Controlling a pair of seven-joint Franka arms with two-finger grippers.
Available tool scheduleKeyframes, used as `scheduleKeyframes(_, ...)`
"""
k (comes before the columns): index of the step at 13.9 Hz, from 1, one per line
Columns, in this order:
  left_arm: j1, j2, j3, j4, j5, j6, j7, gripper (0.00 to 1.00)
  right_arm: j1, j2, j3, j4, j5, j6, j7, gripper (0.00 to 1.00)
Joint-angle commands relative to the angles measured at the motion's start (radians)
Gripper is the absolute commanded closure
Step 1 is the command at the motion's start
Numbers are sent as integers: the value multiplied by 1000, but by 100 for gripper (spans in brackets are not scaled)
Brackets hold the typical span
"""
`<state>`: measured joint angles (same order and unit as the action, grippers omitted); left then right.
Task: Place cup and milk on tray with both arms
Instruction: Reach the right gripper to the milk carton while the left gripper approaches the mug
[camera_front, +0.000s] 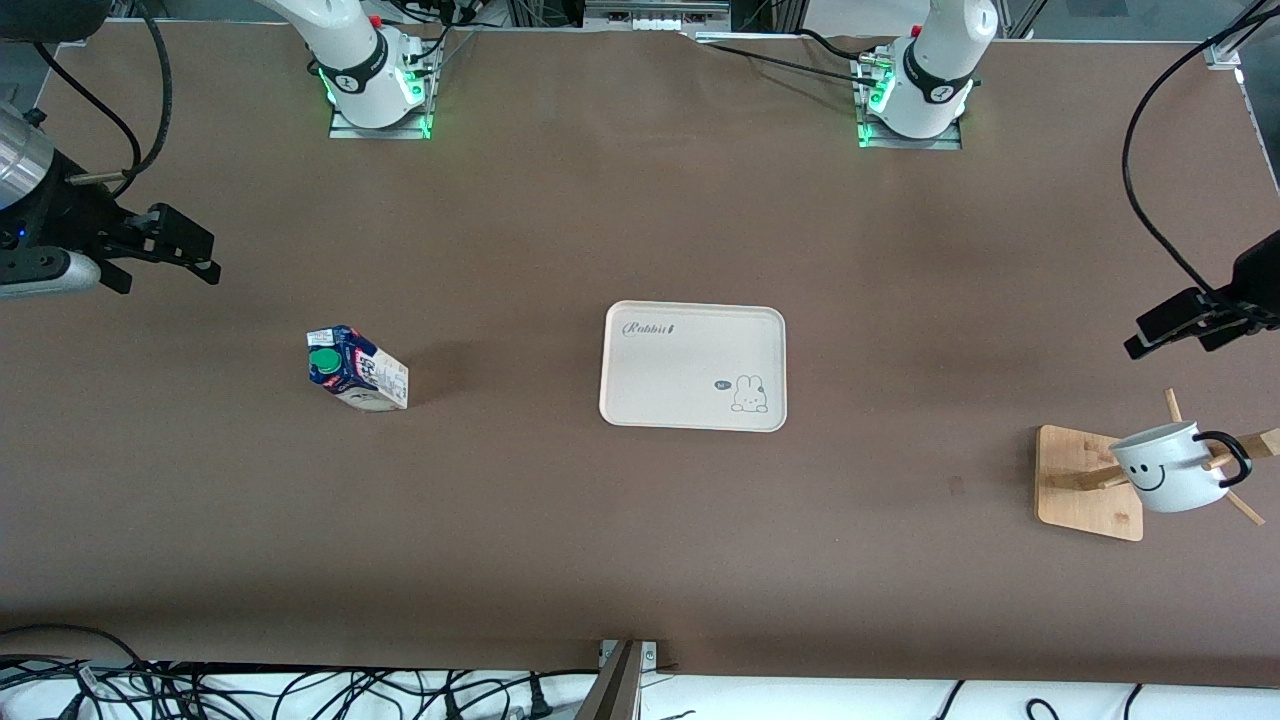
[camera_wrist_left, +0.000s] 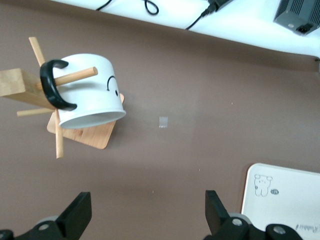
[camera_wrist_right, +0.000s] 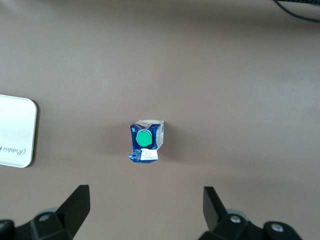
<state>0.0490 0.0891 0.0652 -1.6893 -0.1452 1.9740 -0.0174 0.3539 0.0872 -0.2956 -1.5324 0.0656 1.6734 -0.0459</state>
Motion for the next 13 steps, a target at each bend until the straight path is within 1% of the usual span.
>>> scheduleKeyframes(1, -20, -172, -7, -272, -17, 220, 7, 0, -3, 141, -2, 18, 2, -20, -20, 0)
scheduleKeyframes(3, -17, -215, -24, -360, -16, 329, 5, 0, 0, 173, 0, -15, 19, 0, -34, 0)
scheduleKeyframes(5, -6, -229, -24, -426, -17, 449, 2, 0, 13, 203, 1, -63, 25, 78, -19, 0)
scheduleKeyframes(7, 6, -233, -24, -499, -19, 589, 2, 0, 13, 201, 1, -150, 42, 176, -14, 0)
scheduleKeyframes(9, 12, -230, -22, -553, -20, 698, -2, 0, 13, 200, 1, -222, 78, 254, -14, 0)
scheduleKeyframes(13, 15, -200, -22, -641, -20, 932, -6, 0, 19, 206, 3, -259, 83, 292, -14, 0)
